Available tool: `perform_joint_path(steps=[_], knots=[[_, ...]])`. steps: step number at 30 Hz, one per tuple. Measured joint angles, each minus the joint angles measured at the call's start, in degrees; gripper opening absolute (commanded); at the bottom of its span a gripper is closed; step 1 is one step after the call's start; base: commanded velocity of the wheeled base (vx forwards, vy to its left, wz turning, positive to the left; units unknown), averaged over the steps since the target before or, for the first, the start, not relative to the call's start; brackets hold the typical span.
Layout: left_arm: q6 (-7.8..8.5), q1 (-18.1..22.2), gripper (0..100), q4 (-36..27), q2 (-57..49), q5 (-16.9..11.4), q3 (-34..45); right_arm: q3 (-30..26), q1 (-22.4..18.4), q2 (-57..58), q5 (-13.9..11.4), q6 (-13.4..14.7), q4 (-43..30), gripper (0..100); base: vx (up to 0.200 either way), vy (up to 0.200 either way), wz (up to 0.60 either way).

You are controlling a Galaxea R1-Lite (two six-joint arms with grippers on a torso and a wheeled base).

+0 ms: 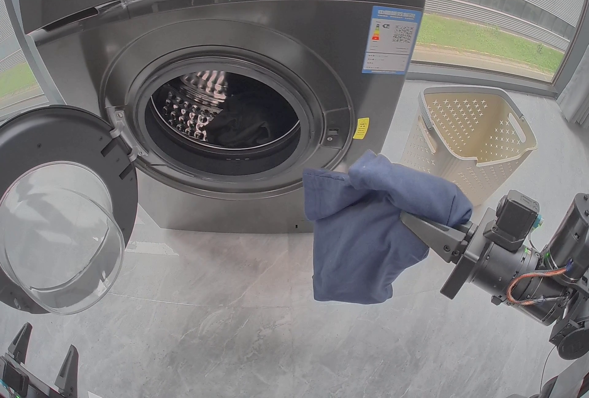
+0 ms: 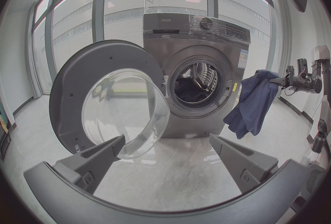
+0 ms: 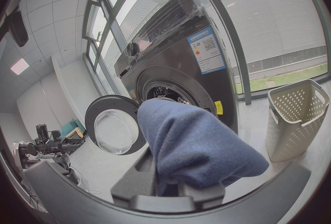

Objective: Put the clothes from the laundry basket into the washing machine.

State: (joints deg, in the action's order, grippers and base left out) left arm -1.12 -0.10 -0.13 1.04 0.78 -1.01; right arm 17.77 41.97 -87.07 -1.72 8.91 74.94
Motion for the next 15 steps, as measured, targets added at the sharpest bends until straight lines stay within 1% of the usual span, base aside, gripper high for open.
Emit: perform_joint_path(steps=[4,15], knots=[[0.00,0.00,100,0.00,-0.02,0.00,0.00,0.11,-0.07,0.13,0.06,0.01,0.02,0,0.000,0.200,0.00],[0.00,0.00,100,-0.07,-0.02,0.00,0.00,0.16,-0.11,0.22,0.05,0.06,-0.02,0,0.000,0.000,0.00]])
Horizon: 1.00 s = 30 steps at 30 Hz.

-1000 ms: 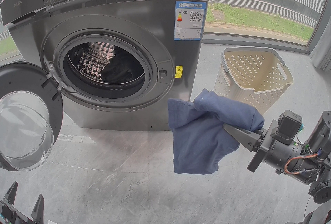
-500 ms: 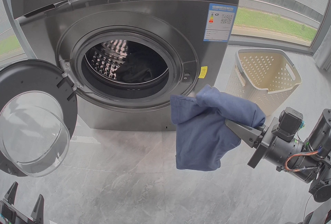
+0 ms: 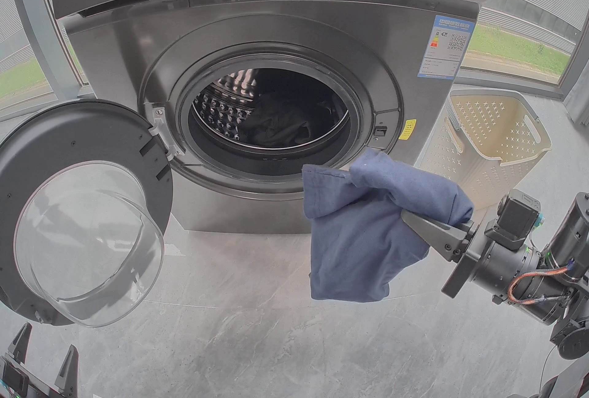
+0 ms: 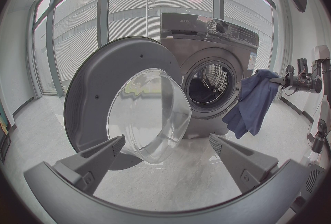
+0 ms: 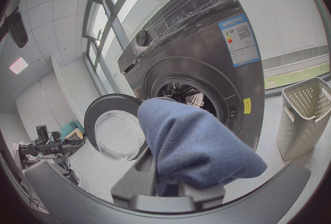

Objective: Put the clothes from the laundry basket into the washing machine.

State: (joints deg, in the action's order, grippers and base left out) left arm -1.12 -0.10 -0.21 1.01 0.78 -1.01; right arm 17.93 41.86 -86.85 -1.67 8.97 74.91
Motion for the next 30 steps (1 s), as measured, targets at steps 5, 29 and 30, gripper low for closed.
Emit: perform_joint_path(steps=[5,29,30], knots=[[0.00,0.00,100,0.05,0.02,0.00,0.00,-0.07,0.00,-0.15,0.00,0.24,0.02,0,0.000,0.000,0.00],[1.22,0.10,100,0.07,0.02,0.33,0.00,7.12,2.56,-4.25,-0.05,3.29,0.13,0,0.000,-0.050,0.00],[1.26,0.10,100,0.05,0.02,0.34,0.00,7.92,2.76,-4.85,-0.02,3.43,0.11,0,0.000,0.000,0.00]])
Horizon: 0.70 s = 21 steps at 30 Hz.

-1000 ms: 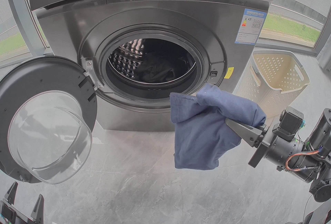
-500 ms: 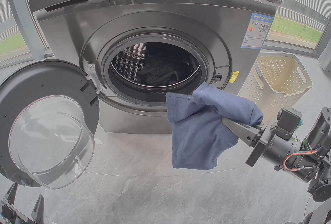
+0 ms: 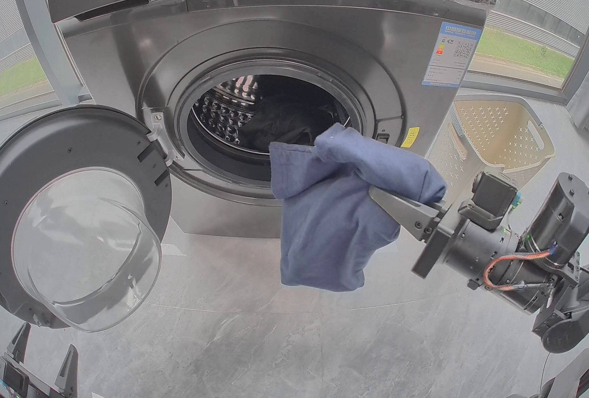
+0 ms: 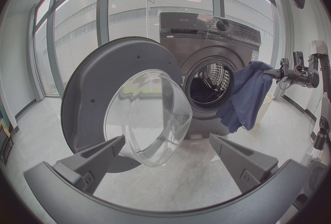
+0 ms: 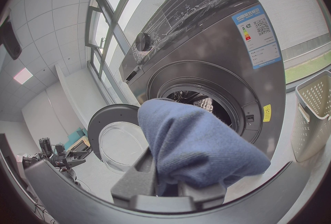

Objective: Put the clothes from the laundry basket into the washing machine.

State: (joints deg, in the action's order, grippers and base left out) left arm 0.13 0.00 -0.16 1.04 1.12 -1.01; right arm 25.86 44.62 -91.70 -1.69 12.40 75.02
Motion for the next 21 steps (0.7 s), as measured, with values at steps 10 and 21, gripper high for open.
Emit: perform_joint_path(steps=[10,21], knots=[[0.30,0.05,100,0.06,0.00,-0.69,0.00,8.57,1.72,-7.30,2.62,1.74,0.16,0,0.000,0.000,0.00],[-0.67,0.27,100,2.23,2.10,-16.77,-7.53,13.62,4.25,-14.91,5.83,3.06,5.01,0,0.000,0.000,0.00]])
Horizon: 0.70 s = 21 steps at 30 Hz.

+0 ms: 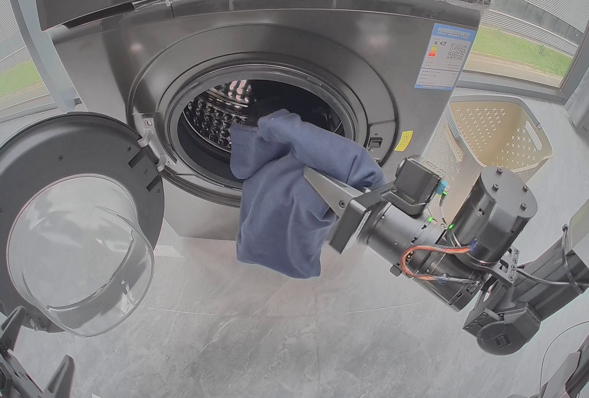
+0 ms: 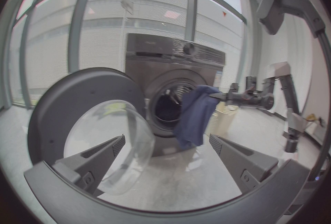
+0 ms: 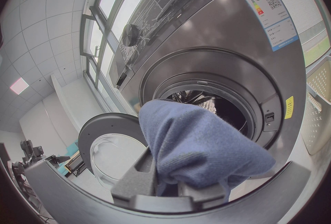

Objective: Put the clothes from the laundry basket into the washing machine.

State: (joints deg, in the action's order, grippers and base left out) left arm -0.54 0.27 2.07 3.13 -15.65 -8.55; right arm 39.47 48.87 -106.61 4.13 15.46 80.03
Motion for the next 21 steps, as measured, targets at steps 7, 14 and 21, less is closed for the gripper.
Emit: perform_joint_path(steps=[7,14,21], knots=[[1.19,0.04,100,1.45,10.48,-13.06,-1.15,2.06,0.32,-2.68,0.35,0.00,2.46,0,0.000,0.000,0.00],[1.79,-1.26,100,12.48,27.65,-18.14,-0.96,3.69,0.13,-4.01,0.46,0.02,3.36,0,0.000,0.000,0.00],[1.76,-8.61,100,21.52,43.62,-19.10,-1.07,4.49,0.07,-4.50,0.51,0.02,3.85,0,0.000,0.000,0.00]])
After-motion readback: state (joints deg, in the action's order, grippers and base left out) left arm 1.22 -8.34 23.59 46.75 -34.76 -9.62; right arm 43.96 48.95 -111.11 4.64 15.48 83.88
